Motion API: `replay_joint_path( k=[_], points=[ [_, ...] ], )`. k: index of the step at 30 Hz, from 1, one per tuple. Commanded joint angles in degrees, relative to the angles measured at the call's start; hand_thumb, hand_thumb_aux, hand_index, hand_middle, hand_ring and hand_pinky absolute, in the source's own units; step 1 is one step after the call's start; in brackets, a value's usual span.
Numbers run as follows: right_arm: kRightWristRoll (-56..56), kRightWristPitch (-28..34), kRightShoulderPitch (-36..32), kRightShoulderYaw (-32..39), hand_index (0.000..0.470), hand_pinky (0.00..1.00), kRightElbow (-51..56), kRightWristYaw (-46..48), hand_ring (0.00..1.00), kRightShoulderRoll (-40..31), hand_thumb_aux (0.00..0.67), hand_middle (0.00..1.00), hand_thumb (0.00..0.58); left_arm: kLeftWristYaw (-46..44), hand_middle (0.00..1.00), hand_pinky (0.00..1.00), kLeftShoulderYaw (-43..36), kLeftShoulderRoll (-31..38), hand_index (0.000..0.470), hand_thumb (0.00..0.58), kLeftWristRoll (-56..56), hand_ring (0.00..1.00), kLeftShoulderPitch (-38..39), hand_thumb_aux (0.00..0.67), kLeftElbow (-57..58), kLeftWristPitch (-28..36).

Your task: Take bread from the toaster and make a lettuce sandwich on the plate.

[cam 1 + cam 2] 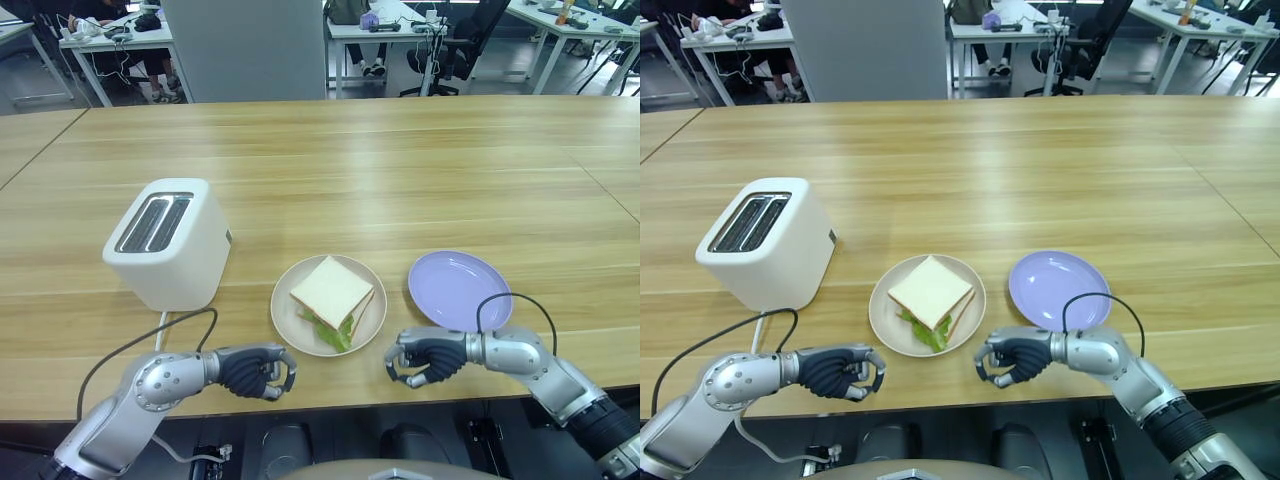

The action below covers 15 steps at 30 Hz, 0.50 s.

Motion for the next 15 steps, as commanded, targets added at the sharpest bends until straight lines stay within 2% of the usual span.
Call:
replay_joint_path(
  k=[1,5,9,15],
  points=[
    [-8.07,-0.93,-1.51,1.23,0.46,1.0,2.84,-3.17,1.0,2.08,0.67,1.0,0.58,0.03,1.0,1.0,-3.79,0.53,0.46,0.58,7.94,1.0,-2.76,0.67,5.03,0.41],
    [-16.84,-1.25,-4.18,3.05,0.46,1.0,7.6,-8.95,1.0,6.18,0.67,1.0,0.58,-0.34,1.0,1.0,-8.15,-1.01,0.46,0.58,14.27,1.0,-5.99,0.67,8.96,0.57],
    [-25.39,-1.03,-8.75,5.6,0.46,1.0,15.77,-17.88,1.0,11.09,0.67,1.0,0.58,2.09,1.0,1.0,-13.19,-6.1,0.46,0.58,20.11,1.0,-12.66,0.67,17.02,-1.34],
    [-38.66,3.96,-23.77,9.96,0.46,1.0,36.85,-42.96,1.0,19.58,0.67,1.0,0.58,15.86,1.0,1.0,-17.99,-16.5,0.46,0.58,29.22,1.0,-29.17,0.67,39.61,-4.96]
  ],
)
